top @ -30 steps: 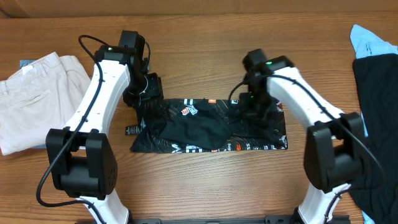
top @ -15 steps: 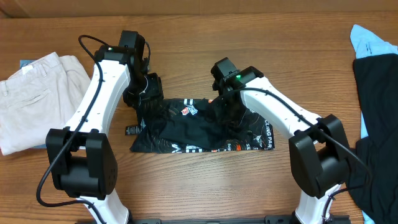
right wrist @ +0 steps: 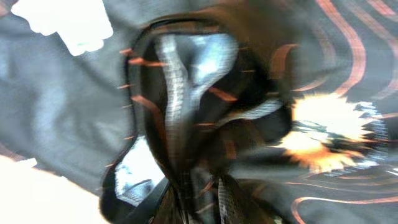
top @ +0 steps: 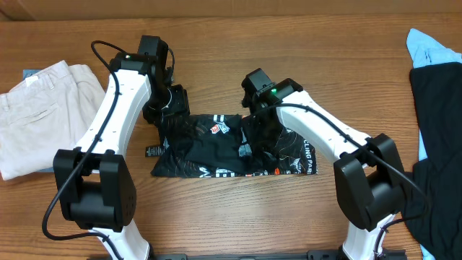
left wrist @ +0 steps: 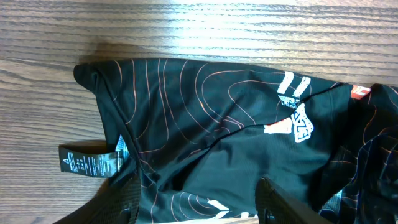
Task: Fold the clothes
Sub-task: 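Press the folded right end down onto the stack with the right gripper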
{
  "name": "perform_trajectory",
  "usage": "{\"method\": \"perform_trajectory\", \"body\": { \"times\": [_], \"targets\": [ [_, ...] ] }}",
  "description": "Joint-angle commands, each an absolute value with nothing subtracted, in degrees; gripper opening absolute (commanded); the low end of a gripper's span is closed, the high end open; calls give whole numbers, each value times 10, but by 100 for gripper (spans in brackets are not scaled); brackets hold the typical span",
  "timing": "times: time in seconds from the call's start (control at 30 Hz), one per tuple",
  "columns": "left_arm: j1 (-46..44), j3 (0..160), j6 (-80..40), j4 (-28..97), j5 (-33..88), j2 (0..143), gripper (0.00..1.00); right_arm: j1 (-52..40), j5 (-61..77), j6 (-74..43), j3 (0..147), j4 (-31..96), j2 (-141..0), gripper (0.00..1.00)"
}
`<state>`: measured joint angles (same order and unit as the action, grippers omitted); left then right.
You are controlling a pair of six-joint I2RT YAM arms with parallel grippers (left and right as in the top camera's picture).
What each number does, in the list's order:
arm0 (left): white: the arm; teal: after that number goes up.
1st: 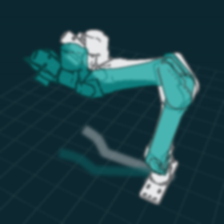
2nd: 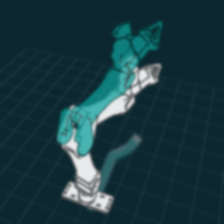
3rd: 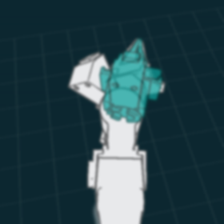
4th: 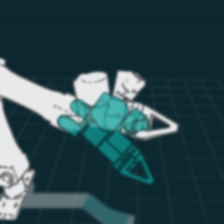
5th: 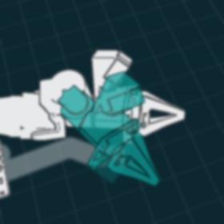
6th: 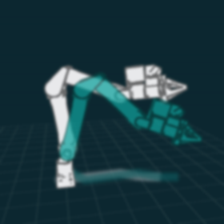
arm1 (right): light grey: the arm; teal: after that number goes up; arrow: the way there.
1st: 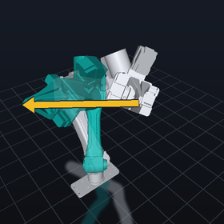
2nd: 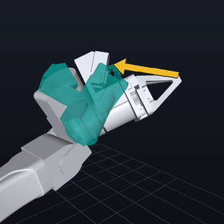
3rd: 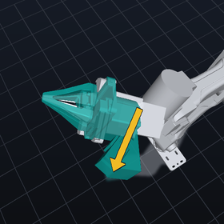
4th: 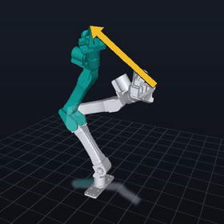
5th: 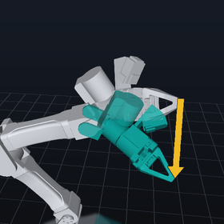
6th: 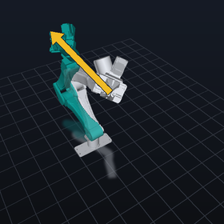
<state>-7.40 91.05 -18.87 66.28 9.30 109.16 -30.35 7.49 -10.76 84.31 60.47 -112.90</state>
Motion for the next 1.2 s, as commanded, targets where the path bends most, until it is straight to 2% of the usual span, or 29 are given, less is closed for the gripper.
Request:
{"method": "perform_trajectory", "body": {
  "times": [0.0,0.3,0.57,0.83,1.0,1.07,1.17],
  "targets": [
    [-75,917,-177,665,101,1091,63,-285,17,-134,856,601,-1118,26],
    [-75,917,-178,665,99,1091,63,-276,-43,-153,870,586,-1118,26],
    [-75,917,-178,665,100,1091,62,-276,-37,-166,856,577,-1131,25],
    [-75,917,-178,671,100,1091,62,-284,68,-165,856,526,-1166,25],
    [-75,917,-178,674,100,1091,62,-295,246,-131,856,420,-1166,27],
    [-75,917,-178,675,100,1091,62,-295,246,-131,858,395,-1165,27],
    [-75,917,-178,675,99,1091,62,-282,189,-131,877,439,-1158,28]
  ]
}}
